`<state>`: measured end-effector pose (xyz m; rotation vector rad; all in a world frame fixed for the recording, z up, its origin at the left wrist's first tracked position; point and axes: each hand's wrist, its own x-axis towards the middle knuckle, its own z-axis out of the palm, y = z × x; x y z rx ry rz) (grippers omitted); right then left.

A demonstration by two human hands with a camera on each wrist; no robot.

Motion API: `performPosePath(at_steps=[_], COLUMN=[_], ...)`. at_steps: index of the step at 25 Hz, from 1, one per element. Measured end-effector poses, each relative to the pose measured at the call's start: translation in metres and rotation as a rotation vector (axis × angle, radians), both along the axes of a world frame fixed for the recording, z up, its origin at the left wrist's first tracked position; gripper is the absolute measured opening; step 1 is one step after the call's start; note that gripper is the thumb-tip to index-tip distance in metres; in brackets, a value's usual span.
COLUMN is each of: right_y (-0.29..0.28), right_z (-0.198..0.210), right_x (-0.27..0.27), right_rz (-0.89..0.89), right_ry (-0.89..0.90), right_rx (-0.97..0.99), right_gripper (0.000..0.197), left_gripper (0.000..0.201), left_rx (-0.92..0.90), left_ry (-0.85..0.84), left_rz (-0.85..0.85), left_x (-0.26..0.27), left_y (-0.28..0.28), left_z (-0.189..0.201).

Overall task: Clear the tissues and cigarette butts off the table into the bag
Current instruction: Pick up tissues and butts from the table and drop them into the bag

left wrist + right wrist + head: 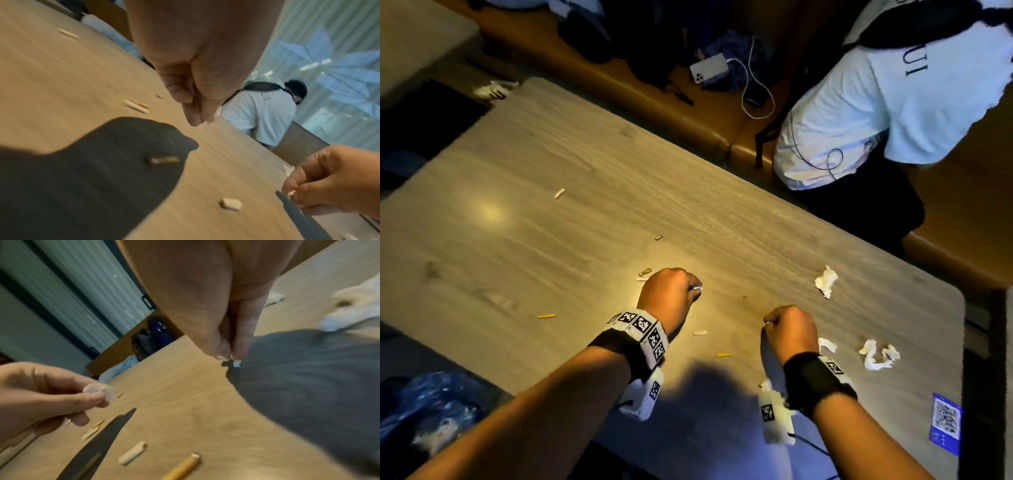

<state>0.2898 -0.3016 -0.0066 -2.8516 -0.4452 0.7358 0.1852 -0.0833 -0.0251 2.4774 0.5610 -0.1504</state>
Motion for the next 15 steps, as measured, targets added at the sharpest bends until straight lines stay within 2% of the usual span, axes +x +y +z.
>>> performPosePath(at_steps=[4,8,12,15], right_y=[0.097,0.215,0.31,0.364], right_z=[0.03,0.047,0.049,0.047], right_x=[-0.021,-0.077,-0.159,-0.229], right_rz=[0.039,0.203,0.43,0.563], right_ry=[0.013,0.073,0.145,0.226], right_rx=[0.186,0.343,0.399,0.427], right_gripper=[0.018,0.018,0.019,0.029], left_gripper=[0.018,0.018,0.011,0.011], left_rx=[-0.208,-0.362,-0.528,-0.503], left_ry=[-0.099,-0.198,-0.302,-0.391], left_rz=[0.349,0.616,0.968,1.162], left_x=[-0.077,-0.173,-0.29,-0.381], left_y=[0.068,0.12,0.162,0.186], left_z=[0.003,0.003,0.01,0.008])
